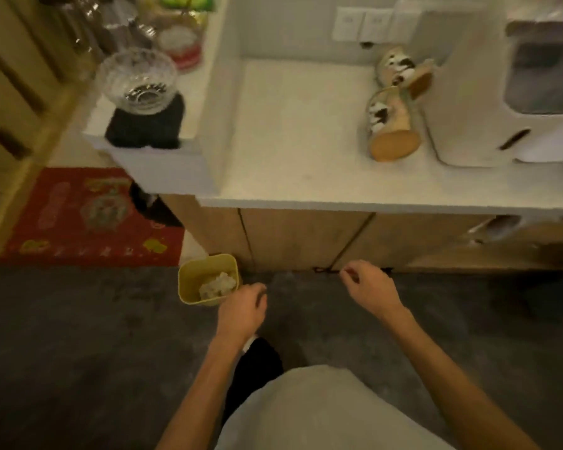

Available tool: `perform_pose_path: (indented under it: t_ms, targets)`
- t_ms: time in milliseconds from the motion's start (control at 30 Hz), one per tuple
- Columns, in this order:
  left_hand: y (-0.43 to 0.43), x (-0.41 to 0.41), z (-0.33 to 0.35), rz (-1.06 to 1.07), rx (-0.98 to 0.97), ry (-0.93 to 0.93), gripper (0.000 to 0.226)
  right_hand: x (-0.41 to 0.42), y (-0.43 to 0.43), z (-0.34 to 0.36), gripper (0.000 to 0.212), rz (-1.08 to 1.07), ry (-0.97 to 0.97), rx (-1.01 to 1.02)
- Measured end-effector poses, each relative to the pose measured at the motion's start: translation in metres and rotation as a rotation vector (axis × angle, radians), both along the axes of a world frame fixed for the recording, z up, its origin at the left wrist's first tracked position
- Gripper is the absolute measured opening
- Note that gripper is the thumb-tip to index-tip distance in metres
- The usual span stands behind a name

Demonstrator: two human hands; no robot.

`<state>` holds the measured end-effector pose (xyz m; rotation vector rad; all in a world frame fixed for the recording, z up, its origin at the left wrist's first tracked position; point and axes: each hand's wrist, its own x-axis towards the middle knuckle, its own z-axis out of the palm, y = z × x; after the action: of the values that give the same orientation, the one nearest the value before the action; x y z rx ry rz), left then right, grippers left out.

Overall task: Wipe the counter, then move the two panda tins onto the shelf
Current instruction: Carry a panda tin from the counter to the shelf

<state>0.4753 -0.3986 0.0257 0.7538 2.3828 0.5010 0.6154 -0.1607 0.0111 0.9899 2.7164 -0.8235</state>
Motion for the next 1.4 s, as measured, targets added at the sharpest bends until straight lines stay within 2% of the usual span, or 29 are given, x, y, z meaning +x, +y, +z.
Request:
perform_pose_path:
  t_ms: [133, 300, 467, 600, 733, 933, 1133, 1267, 1400]
  targets:
    - [0.049, 0.021, 0.013, -0.251, -0.036, 0.099, 0.025, 0.086, 0.041, 0.008, 0.018, -0.219, -0.033, 0.044]
    - [0.086, -0.002, 0.014, -0.451, -0.129, 0.125, 0.027, 0.130, 0.061, 0.000, 0.021, -0.390, -0.118, -0.016]
    - [0.126, -0.058, 0.008, -0.577, -0.177, 0.205, 0.027, 0.120, 0.069, -0.019, 0.019, -0.455, -0.151, -0.106]
    - [0.153, -0.101, 0.006, -0.645, -0.206, 0.223, 0.034, 0.083, 0.078, -0.026, 0.023, -0.362, -0.234, -0.246]
    - [0.188, -0.144, 0.000, -0.684, -0.202, 0.191, 0.039, 0.033, 0.109, -0.015, 0.023, -0.336, -0.177, -0.300]
    - [0.238, -0.176, 0.006, -0.534, -0.146, 0.214, 0.036, -0.025, 0.185, 0.028, 0.030, -0.349, -0.066, -0.211]
    - [0.309, -0.187, 0.018, -0.365, -0.087, 0.131, 0.035, -0.070, 0.286, 0.056, 0.029, -0.429, 0.106, -0.213]
    - [0.379, -0.179, 0.020, -0.079, 0.082, -0.165, 0.038, -0.114, 0.352, 0.052, 0.033, -0.457, 0.218, -0.278]
    - [0.445, -0.162, 0.014, 0.203, 0.238, -0.508, 0.052, -0.159, 0.399, 0.040, 0.061, -0.524, 0.251, -0.579]
